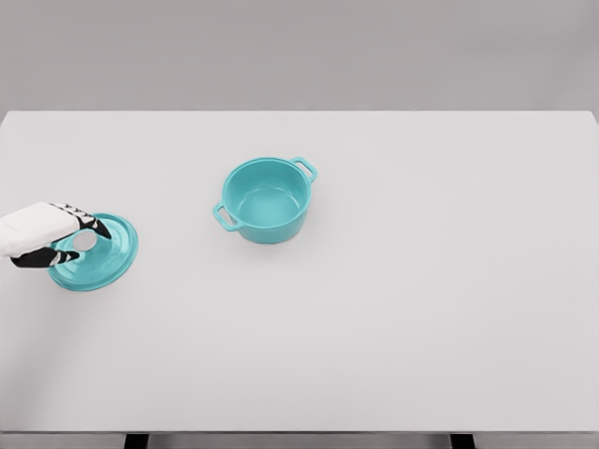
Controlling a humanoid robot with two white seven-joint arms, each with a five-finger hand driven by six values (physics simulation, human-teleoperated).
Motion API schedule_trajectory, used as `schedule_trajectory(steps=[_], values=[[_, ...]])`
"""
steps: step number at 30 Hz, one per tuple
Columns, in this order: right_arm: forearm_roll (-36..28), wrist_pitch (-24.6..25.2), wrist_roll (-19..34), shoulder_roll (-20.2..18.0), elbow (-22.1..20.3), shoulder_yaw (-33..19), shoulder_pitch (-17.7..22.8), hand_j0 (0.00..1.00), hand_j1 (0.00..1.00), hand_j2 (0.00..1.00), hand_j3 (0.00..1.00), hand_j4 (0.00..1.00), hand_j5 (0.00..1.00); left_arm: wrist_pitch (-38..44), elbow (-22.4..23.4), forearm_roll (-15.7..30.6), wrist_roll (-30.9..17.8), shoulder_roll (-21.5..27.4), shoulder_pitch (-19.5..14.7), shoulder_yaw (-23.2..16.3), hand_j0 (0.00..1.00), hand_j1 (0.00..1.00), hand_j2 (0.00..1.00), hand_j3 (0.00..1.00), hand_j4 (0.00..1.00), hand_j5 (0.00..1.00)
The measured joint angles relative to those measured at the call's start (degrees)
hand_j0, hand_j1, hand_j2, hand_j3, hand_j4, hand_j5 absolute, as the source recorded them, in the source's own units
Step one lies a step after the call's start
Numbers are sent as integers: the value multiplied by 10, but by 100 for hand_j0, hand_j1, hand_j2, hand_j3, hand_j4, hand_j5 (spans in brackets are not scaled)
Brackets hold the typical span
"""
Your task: Cover the pot with left arm
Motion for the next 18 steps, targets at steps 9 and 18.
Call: schedule_trajectory(steps=[9, 18], values=[[0, 0, 0, 0, 0, 0, 1, 100, 100, 100, 100, 100, 100, 0, 4, -1, 0, -1, 0, -2, 65, 65, 65, 65, 65, 65], [0, 0, 0, 0, 0, 0, 1, 100, 100, 100, 100, 100, 100, 0, 8, 0, 0, -1, -1, -3, 61, 61, 61, 61, 61, 61]])
